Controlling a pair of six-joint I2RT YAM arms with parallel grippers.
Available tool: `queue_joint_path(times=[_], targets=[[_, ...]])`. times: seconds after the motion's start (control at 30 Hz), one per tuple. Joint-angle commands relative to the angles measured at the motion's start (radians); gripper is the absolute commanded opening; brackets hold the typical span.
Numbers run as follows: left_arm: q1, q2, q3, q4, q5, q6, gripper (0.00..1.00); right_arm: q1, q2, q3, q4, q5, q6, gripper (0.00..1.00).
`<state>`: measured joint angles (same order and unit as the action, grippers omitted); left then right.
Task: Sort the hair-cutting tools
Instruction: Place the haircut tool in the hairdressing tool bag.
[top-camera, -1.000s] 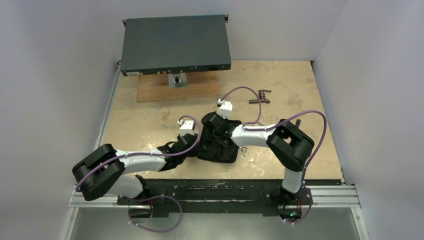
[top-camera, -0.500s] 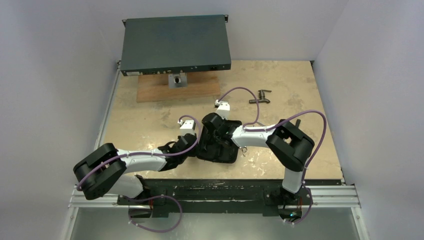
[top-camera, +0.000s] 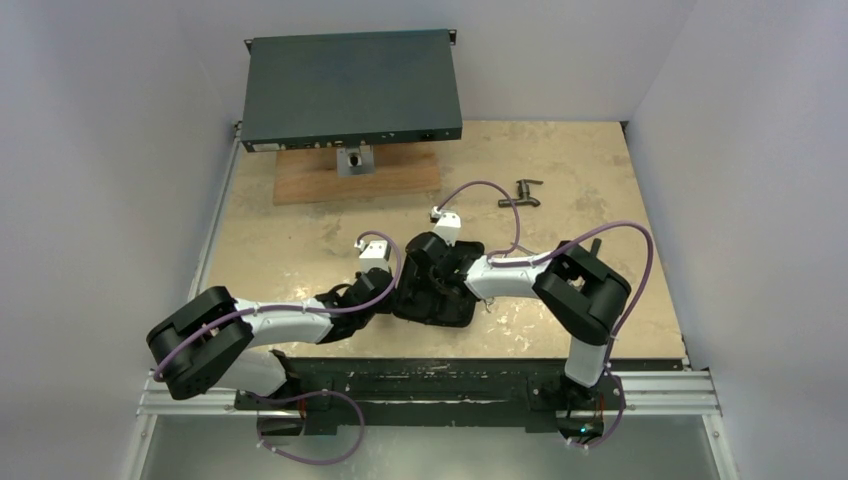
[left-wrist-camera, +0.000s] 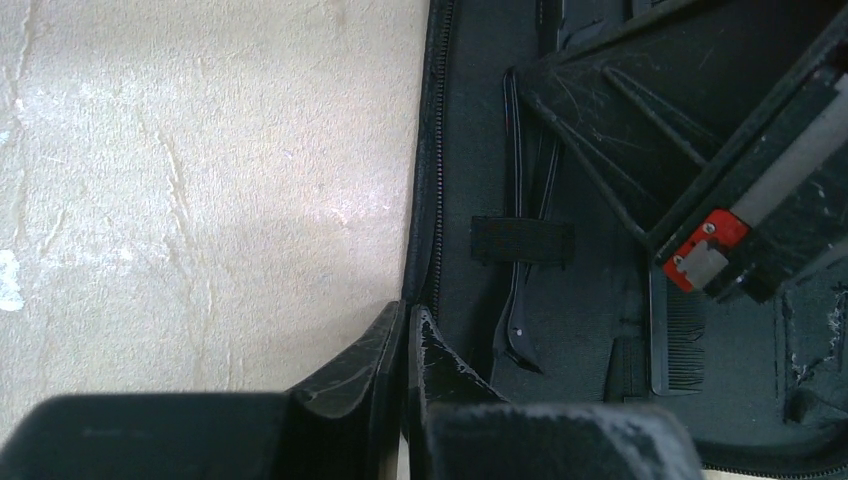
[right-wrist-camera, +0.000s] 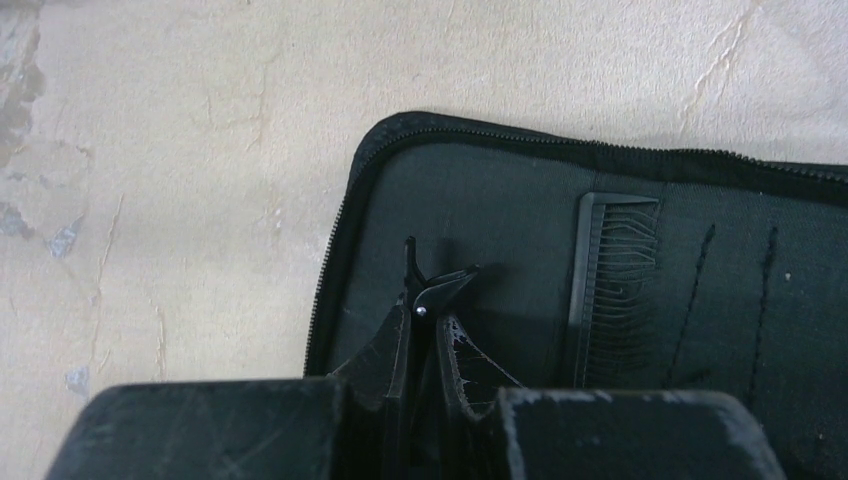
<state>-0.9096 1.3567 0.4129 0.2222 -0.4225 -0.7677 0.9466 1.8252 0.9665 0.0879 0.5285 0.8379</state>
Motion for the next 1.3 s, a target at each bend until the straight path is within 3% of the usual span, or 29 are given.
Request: queue_joint_path(times=[0.0,0.27,0.6,0.77,1.0,1.07,1.17,1.27], targets=[[0.007,-0.004,-0.013,0.023,-0.019,-0.012,0.02,0.019,-0.045,-0.027,-0.033,-0.03,0.004,0.0],[0.008,-0.004,-0.017,0.026,-0.015,-0.01,0.0,0.021,-0.059,0.008,-0.086,-0.025,-0.003,0.01],[0.008,0.001,-0.014,0.031,-0.012,-0.005,0.0,0.019,-0.079,0.089,-0.193,0.014,0.01,0.42],[0.007,-0.003,-0.017,0.029,-0.01,-0.005,0.0,0.017,-0.09,0.097,-0.205,0.033,0.013,0.47],[0.008,-0.005,-0.017,0.031,-0.01,-0.006,0.0,-0.034,-0.156,0.081,-0.186,0.026,-0.004,0.41],[0.008,-0.004,-0.018,0.031,-0.008,-0.005,0.0,-0.069,-0.162,0.079,-0.163,0.0,-0.025,0.29],[0.007,0.001,-0.015,0.032,-0.006,-0.005,0.0,-0.131,-0.133,0.1,-0.147,-0.046,-0.057,0.01],[0.007,0.005,-0.012,0.032,-0.002,-0.003,0.0,-0.161,-0.084,0.141,-0.155,-0.079,-0.085,0.0]])
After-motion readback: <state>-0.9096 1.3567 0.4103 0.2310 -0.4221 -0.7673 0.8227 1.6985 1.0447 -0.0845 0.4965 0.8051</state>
